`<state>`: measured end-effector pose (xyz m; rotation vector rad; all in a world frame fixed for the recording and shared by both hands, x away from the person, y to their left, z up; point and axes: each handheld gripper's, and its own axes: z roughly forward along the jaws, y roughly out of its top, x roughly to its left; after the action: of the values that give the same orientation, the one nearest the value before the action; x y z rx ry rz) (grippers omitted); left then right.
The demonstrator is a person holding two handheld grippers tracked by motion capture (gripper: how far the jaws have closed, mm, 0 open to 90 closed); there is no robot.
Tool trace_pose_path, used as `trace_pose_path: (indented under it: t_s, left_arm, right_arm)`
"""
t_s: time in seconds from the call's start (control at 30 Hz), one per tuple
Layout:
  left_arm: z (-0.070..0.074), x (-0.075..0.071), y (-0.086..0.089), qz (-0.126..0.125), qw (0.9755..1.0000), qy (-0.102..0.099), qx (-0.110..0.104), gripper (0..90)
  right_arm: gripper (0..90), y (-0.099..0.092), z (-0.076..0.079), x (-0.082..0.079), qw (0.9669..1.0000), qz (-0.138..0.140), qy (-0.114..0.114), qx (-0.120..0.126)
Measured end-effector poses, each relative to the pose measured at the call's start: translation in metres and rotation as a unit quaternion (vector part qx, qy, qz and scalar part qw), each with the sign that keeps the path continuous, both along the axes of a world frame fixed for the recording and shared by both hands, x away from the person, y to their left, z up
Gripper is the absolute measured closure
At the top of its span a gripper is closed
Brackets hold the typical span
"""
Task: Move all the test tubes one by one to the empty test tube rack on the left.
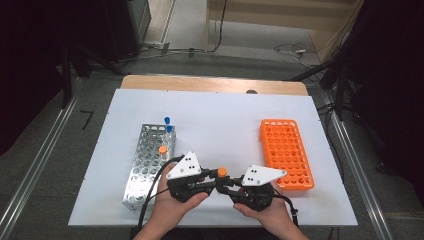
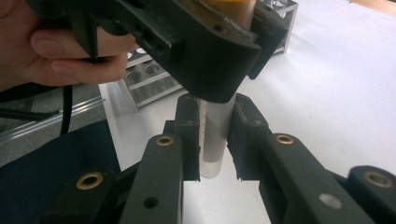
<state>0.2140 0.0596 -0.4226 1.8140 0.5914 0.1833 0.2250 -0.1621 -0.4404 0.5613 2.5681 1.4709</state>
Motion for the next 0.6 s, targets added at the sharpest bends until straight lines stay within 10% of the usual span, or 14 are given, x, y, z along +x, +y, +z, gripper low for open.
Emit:
trace_pose_path:
  t_s: [0.17,0.6]
  left_arm:
    - [0.001,0.001,0.003,0.003,1.0000,-0.003,0.000,74.7]
    - [0.008,0.003,0.030,0.045,0.9988,-0.016,-0.010,74.8]
  right_arm:
    - [67.9,-0.001,-0.001,0.002,0.9999,0.008,0.007,0.007]
    - [19.7,-0.021,0.004,0.013,0.9995,-0.008,0.008,0.030]
